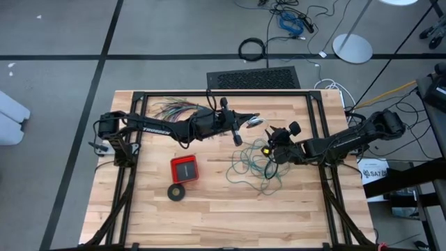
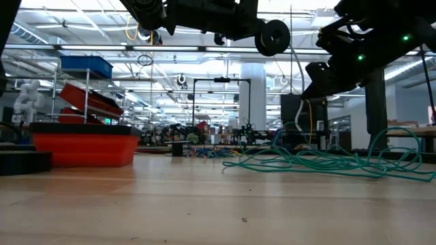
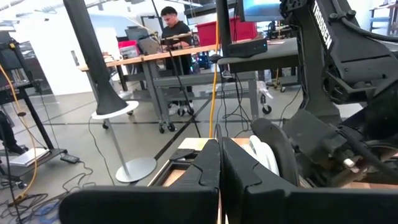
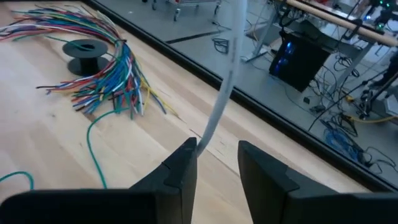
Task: Coil cords
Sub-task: Coil the white wire onto the spool
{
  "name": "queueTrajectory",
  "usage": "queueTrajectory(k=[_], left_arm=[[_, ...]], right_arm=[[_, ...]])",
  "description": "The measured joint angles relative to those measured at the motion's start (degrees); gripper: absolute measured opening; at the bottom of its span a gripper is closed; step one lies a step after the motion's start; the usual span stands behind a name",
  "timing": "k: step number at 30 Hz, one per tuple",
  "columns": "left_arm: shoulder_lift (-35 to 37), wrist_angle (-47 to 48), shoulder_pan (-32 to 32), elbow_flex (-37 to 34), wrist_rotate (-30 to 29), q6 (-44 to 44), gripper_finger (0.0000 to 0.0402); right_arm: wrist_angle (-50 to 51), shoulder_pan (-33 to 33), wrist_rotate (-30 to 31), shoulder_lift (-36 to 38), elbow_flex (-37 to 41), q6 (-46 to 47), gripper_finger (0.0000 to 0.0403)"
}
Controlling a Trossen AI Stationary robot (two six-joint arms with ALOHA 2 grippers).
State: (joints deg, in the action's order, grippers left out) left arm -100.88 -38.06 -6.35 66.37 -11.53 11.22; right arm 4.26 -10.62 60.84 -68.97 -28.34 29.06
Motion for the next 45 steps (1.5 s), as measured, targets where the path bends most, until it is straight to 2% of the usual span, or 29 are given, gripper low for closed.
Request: queueTrajectory(k=[7,14,21,24,29,33,37,41,45], left_arm=[[0.0,0.0,0.0,0.0,0.0,0.0,0.0],[0.0,0.0,0.0,0.0,0.0,-0.2,0.0],[0.0,0.0,0.0,0.0,0.0,0.1,0.0],[0.0,0.4,0.0,0.0,0.0,0.2,0.0],[-0.1,1.6,0.0,-0.1,0.0,0.6,0.0],[-0.1,1.5,0.0,-0.1,0.0,1.1,0.0],[-0.1,1.3,0.0,-0.1,0.0,1.1,0.0],[-0.1,1.3,0.0,-0.1,0.0,1.1,0.0],[-0.1,1.6,0.0,-0.1,0.0,1.1,0.0]], right_arm=[[-8.0,2.3,-2.8,0.0,0.0,-7.6,0.0084],[-9.6,5.0,-5.9,0.0,0.0,-10.3,0.001],[-9.4,3.2,-5.8,0.0,0.0,-10.3,0.0002],[-8.4,1.3,-7.1,0.0,0.0,-8.6,0.0006],[-1.3,-3.3,-8.8,0.0,0.0,-0.8,0.0011],[-2.7,-7.6,-8.8,0.5,0.0,1.4,0.0025],[-1.9,-10.5,-7.8,3.1,-0.3,2.0,0.0049],[6.1,-11.7,-3.0,5.7,-0.3,6.6,0.0082],[12.3,-11.6,-2.4,7.9,-0.3,11.8,0.0119]])
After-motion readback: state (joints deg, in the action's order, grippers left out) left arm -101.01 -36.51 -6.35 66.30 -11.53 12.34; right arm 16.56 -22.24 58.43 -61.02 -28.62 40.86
